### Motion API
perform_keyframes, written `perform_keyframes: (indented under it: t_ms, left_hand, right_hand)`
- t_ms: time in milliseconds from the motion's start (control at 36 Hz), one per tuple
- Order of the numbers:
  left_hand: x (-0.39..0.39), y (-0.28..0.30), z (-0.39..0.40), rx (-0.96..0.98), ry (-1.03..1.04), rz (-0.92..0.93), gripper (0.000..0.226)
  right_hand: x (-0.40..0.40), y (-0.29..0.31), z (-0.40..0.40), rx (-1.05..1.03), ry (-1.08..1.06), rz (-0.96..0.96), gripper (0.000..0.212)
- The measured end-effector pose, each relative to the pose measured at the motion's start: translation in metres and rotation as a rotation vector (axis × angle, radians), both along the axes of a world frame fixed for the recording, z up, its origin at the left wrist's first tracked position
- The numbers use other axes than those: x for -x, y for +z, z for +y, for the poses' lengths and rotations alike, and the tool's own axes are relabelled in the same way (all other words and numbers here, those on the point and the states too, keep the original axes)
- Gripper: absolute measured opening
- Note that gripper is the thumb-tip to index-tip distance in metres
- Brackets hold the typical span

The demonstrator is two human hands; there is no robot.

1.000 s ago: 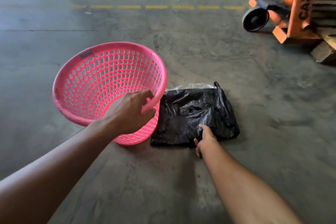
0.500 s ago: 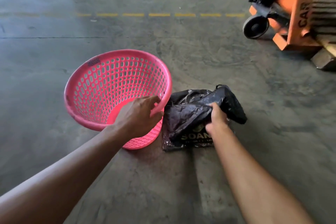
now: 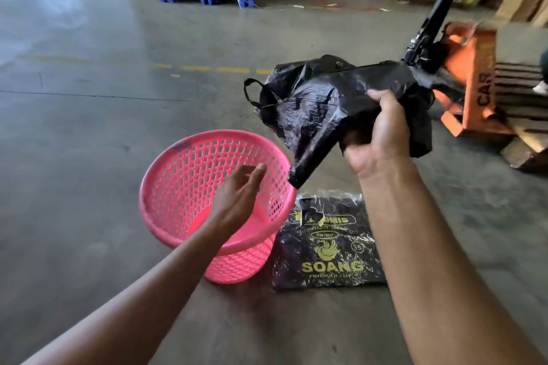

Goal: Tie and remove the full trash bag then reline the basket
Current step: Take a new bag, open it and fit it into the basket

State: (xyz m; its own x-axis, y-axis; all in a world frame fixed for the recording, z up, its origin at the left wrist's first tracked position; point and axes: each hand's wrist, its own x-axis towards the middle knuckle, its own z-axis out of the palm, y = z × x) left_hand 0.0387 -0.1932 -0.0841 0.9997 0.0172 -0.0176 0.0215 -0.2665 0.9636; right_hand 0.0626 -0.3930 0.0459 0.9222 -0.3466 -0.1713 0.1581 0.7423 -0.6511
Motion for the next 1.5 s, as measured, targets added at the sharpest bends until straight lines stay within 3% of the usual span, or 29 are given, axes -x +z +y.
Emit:
perform_keyframes:
  t_ms: [139, 194, 250, 306, 389, 472, 611, 750, 833, 944, 1028, 1139, 1194, 1250, 1417, 1500]
  left_hand:
    - [-0.010, 0.028, 0.024, 0.739, -0.112, 0.373, 0.098]
    - [-0.012, 0.042, 0.041, 0.892, -0.192, 0.365, 0.087]
    - [-0.015, 0.049, 0.054, 0.927, -0.104, 0.311, 0.056]
    - [-0.021, 0.041, 0.071, 0.717, 0.098, 0.212, 0.041]
    - [-0.022, 0.023, 0.102, 0.359, 0.292, 0.153, 0.044]
    - [-0.017, 0.012, 0.128, 0.232, 0.321, 0.120, 0.050]
    - [-0.013, 0.002, 0.155, -0.061, 0.366, 0.070, 0.067]
    - [-0.013, -0.003, 0.168, -0.413, 0.354, 0.049, 0.039]
    - [-0.010, 0.000, 0.169, -0.518, 0.306, -0.005, 0.018]
    - [-0.005, 0.001, 0.162, -0.733, 0.245, -0.166, 0.011]
    - [-0.004, 0.000, 0.150, -0.901, 0.226, -0.301, 0.014]
    - [-0.006, -0.003, 0.122, -1.004, 0.098, -0.334, 0.024]
    - [-0.008, -0.007, 0.111, -1.053, 0.013, -0.275, 0.030]
    - [-0.009, -0.010, 0.099, -1.112, -0.088, -0.132, 0.031]
    - [-0.022, -0.019, 0.072, -1.270, -0.518, 0.428, 0.043]
    - [-0.021, -0.025, 0.063, -1.242, -0.595, 0.633, 0.044]
  right_hand:
    - [0.024, 0.006, 0.055, -0.054, 0.189, 0.015, 0.011]
    - [0.030, -0.010, 0.075, 0.007, 0.274, 0.096, 0.014]
    - [0.032, -0.036, 0.088, 0.119, 0.324, 0.207, 0.023]
    - [0.031, -0.064, 0.086, 0.227, 0.274, 0.342, 0.044]
    - [0.027, -0.094, 0.068, 0.212, 0.050, 0.465, 0.079]
    - [0.016, -0.109, 0.048, 0.420, -0.112, 0.549, 0.102]
    - [-0.017, -0.112, 0.032, 1.010, -0.020, 0.493, 0.090]
    - [-0.046, -0.111, 0.027, 1.646, 0.137, 0.497, 0.041]
    - [-0.049, -0.101, 0.039, 1.874, 0.280, 0.353, 0.024]
    - [-0.042, -0.090, 0.075, 1.900, 0.555, 0.150, 0.009]
    - [-0.042, -0.097, 0.097, 1.814, 0.676, 0.221, 0.013]
    - [-0.043, -0.119, 0.118, 1.576, 0.670, 0.369, 0.018]
    - [-0.039, -0.128, 0.128, 1.417, 0.781, 0.506, 0.039]
    - [-0.038, -0.138, 0.135, 1.389, 0.919, 0.594, 0.055]
    - [-0.026, -0.155, 0.149, 1.680, 1.249, 0.567, 0.052]
    - [-0.023, -0.160, 0.152, 1.776, 1.323, 0.523, 0.047]
